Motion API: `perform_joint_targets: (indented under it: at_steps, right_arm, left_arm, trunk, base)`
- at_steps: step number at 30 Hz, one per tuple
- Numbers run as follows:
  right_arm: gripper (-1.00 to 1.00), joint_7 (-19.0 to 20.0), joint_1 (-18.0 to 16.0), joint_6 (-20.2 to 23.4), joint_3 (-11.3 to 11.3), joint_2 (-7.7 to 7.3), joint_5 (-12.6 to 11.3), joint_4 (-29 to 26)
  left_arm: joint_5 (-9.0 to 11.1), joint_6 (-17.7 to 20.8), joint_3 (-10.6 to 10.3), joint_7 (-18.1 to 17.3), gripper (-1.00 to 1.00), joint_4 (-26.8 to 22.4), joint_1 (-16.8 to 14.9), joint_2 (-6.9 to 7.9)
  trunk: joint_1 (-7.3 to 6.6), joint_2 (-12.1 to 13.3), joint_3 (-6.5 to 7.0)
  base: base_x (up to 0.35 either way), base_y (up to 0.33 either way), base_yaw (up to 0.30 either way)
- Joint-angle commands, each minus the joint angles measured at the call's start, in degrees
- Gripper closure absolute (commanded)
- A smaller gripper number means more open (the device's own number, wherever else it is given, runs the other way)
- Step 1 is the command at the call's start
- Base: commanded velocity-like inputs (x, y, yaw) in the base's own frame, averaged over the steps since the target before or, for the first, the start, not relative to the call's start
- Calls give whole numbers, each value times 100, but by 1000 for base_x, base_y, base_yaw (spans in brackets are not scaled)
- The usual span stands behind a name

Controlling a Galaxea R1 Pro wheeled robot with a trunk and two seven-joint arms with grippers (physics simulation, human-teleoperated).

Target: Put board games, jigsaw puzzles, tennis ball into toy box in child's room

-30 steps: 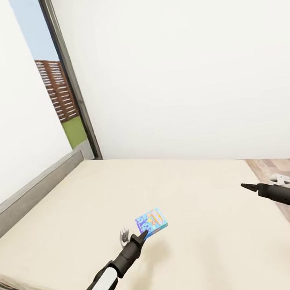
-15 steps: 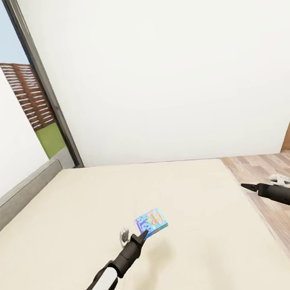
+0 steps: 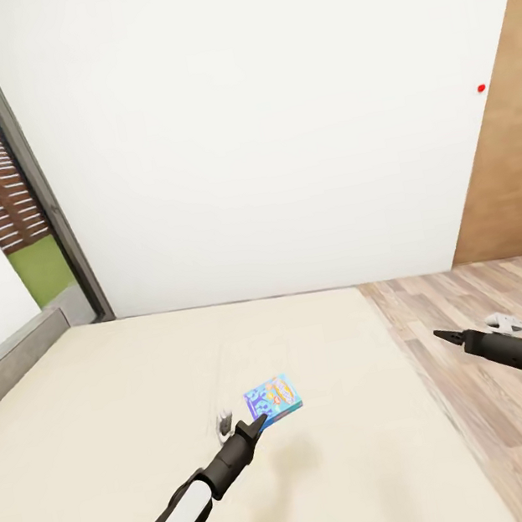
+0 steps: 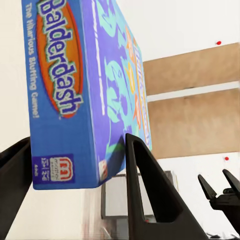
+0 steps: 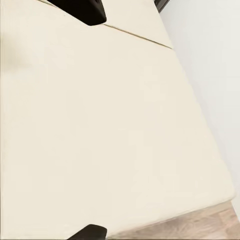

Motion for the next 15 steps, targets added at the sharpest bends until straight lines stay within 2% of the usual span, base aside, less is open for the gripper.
perform_joint_targets:
  at_steps: [1,15]
  right_arm:
    - [-100,9,-5,39,-9,2,-18,-2]
    - [-100,9,-5,39,-10,2,-18,-9]
  left_arm:
    - [64,29,-25,-11,100,-3,-5,8]
    - [64,32,-28,-5,100,-4,-5,6]
  trunk:
    - [-23,38,13]
    - [-330,600,264]
  base:
    - [0,0,-282]
    - [0,0,-282]
